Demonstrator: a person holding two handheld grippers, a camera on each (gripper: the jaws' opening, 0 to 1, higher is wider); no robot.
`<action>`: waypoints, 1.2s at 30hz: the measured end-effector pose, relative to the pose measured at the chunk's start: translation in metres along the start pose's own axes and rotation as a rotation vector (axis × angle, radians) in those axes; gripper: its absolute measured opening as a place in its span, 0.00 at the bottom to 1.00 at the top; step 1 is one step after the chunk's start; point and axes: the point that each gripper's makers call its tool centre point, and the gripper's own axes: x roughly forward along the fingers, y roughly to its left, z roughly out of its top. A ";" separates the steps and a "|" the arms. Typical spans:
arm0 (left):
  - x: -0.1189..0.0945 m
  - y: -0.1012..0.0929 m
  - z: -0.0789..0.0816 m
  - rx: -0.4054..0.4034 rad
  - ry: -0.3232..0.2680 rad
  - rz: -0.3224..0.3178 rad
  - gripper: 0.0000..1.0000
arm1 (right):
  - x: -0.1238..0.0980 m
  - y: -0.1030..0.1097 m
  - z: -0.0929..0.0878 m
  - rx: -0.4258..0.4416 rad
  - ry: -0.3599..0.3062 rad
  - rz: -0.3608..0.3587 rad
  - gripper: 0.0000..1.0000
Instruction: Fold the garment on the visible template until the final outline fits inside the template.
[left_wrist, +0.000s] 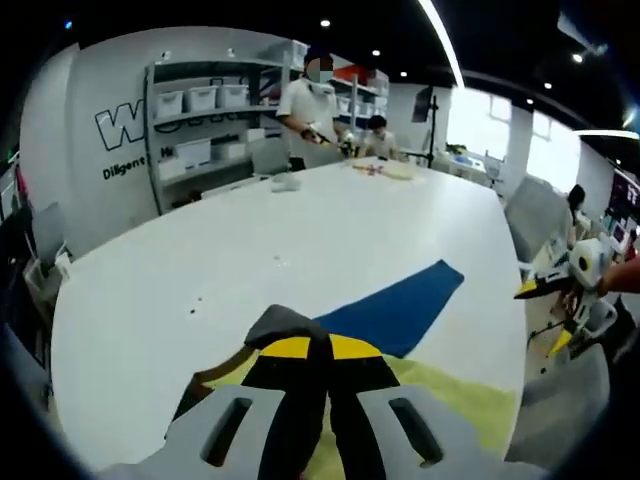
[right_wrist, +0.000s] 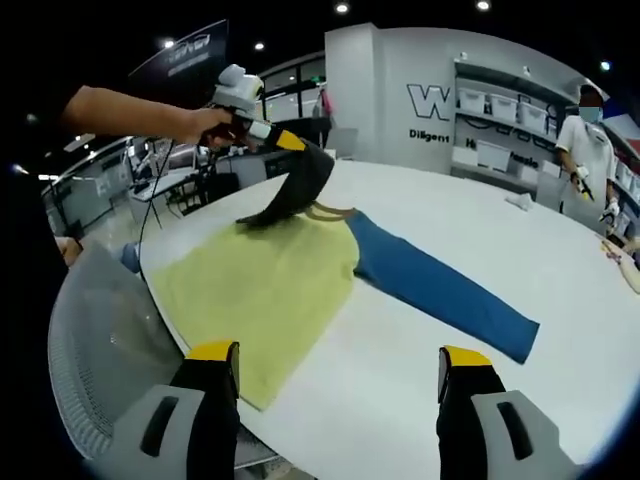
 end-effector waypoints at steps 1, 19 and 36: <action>0.004 -0.002 -0.004 0.006 0.006 -0.003 0.01 | 0.000 0.000 -0.001 -0.001 0.001 0.000 0.80; 0.049 -0.041 -0.051 0.055 0.124 -0.073 0.01 | -0.007 0.002 -0.009 0.024 0.013 -0.015 0.80; 0.067 -0.050 -0.063 0.070 0.156 -0.084 0.02 | -0.004 0.003 -0.008 0.024 0.006 -0.002 0.80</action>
